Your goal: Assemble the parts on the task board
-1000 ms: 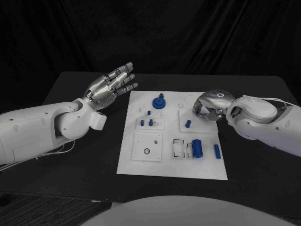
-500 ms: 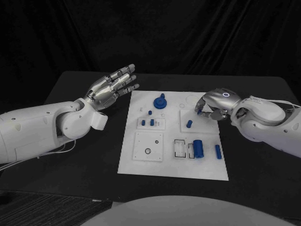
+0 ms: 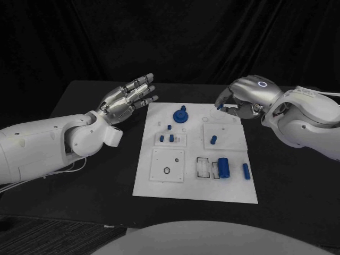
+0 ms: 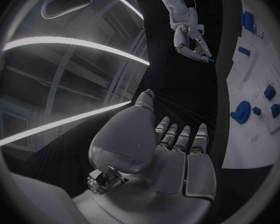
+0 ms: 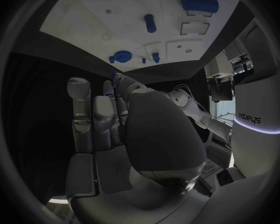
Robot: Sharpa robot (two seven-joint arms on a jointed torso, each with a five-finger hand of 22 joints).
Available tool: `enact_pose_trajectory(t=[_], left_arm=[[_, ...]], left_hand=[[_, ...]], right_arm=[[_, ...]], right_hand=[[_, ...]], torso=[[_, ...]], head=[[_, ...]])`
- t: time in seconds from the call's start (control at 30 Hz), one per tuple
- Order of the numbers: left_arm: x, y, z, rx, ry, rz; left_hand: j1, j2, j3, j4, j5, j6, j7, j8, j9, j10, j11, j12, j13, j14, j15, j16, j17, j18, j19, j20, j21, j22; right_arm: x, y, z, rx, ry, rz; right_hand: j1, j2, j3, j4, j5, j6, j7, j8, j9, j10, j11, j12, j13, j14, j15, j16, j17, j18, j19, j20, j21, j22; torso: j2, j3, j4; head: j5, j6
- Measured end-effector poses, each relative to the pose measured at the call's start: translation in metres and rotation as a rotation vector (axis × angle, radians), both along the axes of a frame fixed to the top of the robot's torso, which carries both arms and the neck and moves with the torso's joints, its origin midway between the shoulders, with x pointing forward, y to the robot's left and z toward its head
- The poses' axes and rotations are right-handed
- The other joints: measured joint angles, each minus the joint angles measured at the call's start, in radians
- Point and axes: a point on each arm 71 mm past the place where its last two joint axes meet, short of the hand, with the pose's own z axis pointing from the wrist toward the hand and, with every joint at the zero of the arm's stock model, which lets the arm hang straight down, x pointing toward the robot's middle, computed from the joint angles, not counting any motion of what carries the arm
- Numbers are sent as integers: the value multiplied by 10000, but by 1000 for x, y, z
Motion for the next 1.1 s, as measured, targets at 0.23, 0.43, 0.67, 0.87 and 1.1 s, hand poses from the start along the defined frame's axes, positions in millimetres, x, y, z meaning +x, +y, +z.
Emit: enact_pose_trajectory(t=[0.23, 0.43, 0.67, 0.87, 1.1], left_arm=[[0, 0, -5, 56, 103, 12], [-1, 1, -12, 111, 267, 40], [-3, 2, -19, 151, 428, 39], [-4, 2, -21, 161, 490, 33], [-5, 2, -22, 153, 498, 23]], left_hand=[[41, 41, 28, -28, 36, 0, 0, 0, 5, 0, -1, -1, -1, -36, 35, 0, -1, 0, 0, 0, 0, -72], [41, 41, 0, -55, 36, 0, 0, 0, 5, -1, -1, 36, -1, -36, 35, 0, -1, 0, 0, 0, 0, -100], [41, 41, 0, -55, 36, 0, 0, 0, 4, 0, -1, 36, -1, -36, 35, 0, -2, 0, -1, 0, 0, -135], [8, 74, 0, -55, 19, 0, 0, 0, 3, -1, -2, 35, -2, -74, -4, 0, -2, -1, -40, -40, 0, -227], [-30, 108, -43, -12, -8, -36, 35, 38, 3, -1, -2, 35, -3, -126, -56, -39, -17, 0, -92, -92, 0, -315]], right_arm=[[-18, 36, -6, 150, 506, 830], [-34, 69, -32, -97, 1093, 1617], [-44, 99, -52, -520, 1323, 2309], [-49, 118, -64, -838, 1517, 2720], [-50, 127, -74, -1145, 1723, 2860]], right_hand=[[42, -69, 111, -111, -1, -37, 38, -46, 29, 11, -10, -34, -21, 0, 0, 0, 21, 0, 0, 0, -22, -1], [-9, -120, 125, -125, -1, -37, 37, -86, 32, 12, -12, -39, -21, 0, 0, 0, 62, 0, 0, 0, -9, -2], [-49, -160, 192, -137, 48, -37, 37, -86, 32, 34, -32, -72, -39, 0, 0, 40, 92, 0, 0, 0, 50, -2], [-49, -160, 192, -137, 92, -63, 62, -135, 31, 34, -33, -79, -36, 0, 0, 40, 50, 0, 0, 0, 50, -3], [-102, -213, 220, -166, 92, -76, 69, -181, 31, 50, -48, -99, -27, 0, 0, 40, 23, 0, 0, 0, -29, -4]], torso=[[-4, -5, 2], [-11, -10, 2], [-41, -13, 4], [-132, -38, 27], [-211, -66, 48]], head=[[22, 0], [182, 0], [326, 0], [326, 0], [275, 0]])
